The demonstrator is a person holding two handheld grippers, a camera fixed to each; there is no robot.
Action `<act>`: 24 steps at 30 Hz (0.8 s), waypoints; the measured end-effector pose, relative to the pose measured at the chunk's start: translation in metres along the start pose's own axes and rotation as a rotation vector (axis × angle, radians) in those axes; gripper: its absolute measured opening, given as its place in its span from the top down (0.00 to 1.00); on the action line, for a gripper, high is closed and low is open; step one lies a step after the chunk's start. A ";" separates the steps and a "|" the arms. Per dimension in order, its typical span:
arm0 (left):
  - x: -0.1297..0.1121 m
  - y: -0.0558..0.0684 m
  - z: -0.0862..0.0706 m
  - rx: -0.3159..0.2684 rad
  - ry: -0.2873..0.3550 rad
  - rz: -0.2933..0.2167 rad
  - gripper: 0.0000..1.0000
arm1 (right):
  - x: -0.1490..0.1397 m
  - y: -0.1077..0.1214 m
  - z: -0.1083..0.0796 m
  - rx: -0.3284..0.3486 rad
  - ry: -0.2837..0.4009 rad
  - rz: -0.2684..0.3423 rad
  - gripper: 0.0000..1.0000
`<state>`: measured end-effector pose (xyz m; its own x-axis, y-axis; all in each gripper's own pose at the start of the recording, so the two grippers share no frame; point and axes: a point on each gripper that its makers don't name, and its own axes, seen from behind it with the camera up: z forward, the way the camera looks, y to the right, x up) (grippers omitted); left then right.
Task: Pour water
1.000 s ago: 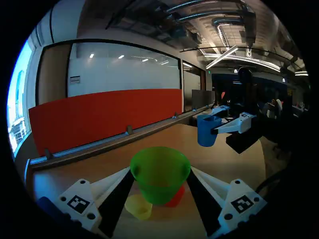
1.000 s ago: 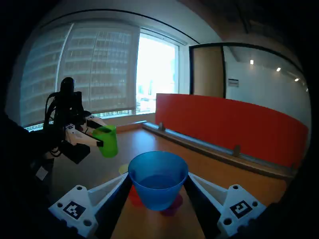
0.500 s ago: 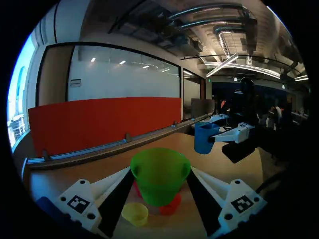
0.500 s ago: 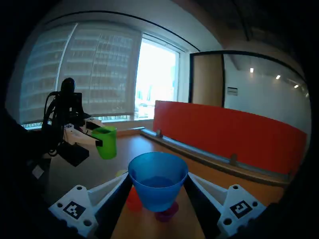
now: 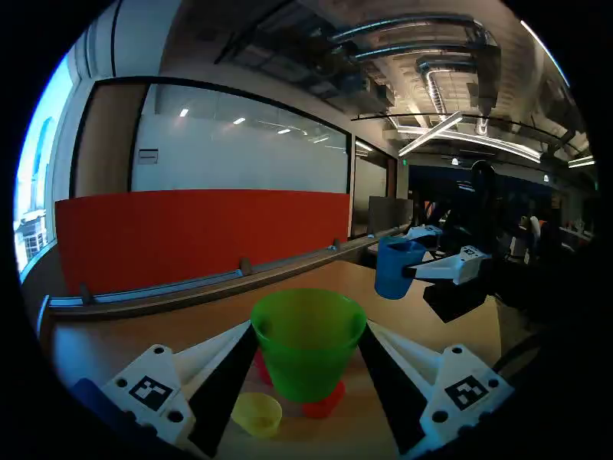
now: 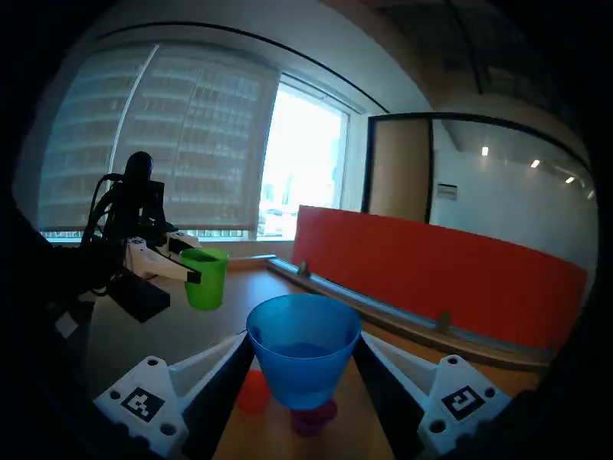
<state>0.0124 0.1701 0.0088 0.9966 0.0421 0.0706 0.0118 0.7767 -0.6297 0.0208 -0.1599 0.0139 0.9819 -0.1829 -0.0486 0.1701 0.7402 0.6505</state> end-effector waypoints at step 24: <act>0.000 0.003 0.002 -0.008 -0.006 0.021 0.13 | 0.014 0.004 0.002 -0.022 0.068 0.030 0.11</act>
<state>0.0121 0.1739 0.0080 0.9962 0.0622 0.0616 -0.0087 0.7704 -0.6374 0.0348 -0.1602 0.0173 0.9899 -0.1162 -0.0814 0.1414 0.7590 0.6355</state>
